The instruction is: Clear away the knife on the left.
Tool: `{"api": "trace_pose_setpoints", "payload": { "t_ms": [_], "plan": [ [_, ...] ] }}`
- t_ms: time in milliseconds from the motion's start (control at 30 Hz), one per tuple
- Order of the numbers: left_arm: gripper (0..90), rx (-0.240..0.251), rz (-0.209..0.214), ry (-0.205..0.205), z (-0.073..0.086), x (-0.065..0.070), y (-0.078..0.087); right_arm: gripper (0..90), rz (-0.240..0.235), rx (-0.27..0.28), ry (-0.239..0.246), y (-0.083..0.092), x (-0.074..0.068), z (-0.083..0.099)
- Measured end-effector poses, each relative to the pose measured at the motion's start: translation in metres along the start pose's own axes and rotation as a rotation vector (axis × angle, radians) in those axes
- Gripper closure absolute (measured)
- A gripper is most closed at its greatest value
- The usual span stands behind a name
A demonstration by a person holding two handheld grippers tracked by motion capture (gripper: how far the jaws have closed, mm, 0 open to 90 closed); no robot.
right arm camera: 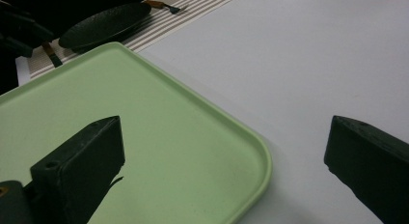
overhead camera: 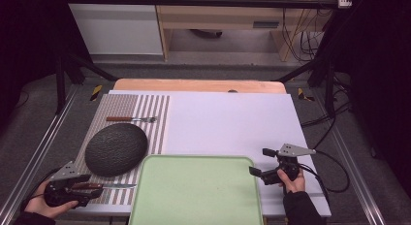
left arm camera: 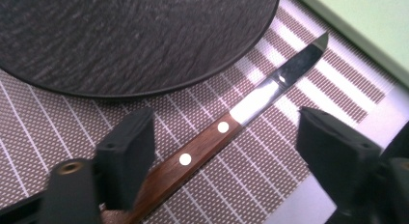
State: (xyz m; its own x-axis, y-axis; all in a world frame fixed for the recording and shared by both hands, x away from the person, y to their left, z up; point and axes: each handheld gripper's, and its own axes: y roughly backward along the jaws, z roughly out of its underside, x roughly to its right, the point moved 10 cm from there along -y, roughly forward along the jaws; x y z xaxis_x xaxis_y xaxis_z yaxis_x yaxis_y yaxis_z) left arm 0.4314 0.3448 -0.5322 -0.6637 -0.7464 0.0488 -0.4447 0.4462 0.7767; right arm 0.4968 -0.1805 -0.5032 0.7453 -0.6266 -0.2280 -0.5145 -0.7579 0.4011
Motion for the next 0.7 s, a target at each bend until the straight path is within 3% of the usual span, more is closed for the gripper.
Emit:
{"api": "trace_pose_setpoints", "payload": {
  "t_ms": [167, 567, 700],
  "plan": [
    [38.9, -0.015, 0.005, -0.030, 0.002, -0.002, -0.005, 1.1, -0.001, -0.002, 0.000, 0.000, 0.000, 0.000],
    [59.4, -0.055, 0.028, -0.077, 0.008, 0.001, -0.004, 1.1, -0.001, -0.002, 0.000, 0.000, 0.000, 0.000],
    [63.6, -0.074, 0.036, -0.118, 0.011, 0.005, -0.002, 1.1, -0.001, 0.000, 0.000, 0.000, 0.000, 0.000]
  ]
}}
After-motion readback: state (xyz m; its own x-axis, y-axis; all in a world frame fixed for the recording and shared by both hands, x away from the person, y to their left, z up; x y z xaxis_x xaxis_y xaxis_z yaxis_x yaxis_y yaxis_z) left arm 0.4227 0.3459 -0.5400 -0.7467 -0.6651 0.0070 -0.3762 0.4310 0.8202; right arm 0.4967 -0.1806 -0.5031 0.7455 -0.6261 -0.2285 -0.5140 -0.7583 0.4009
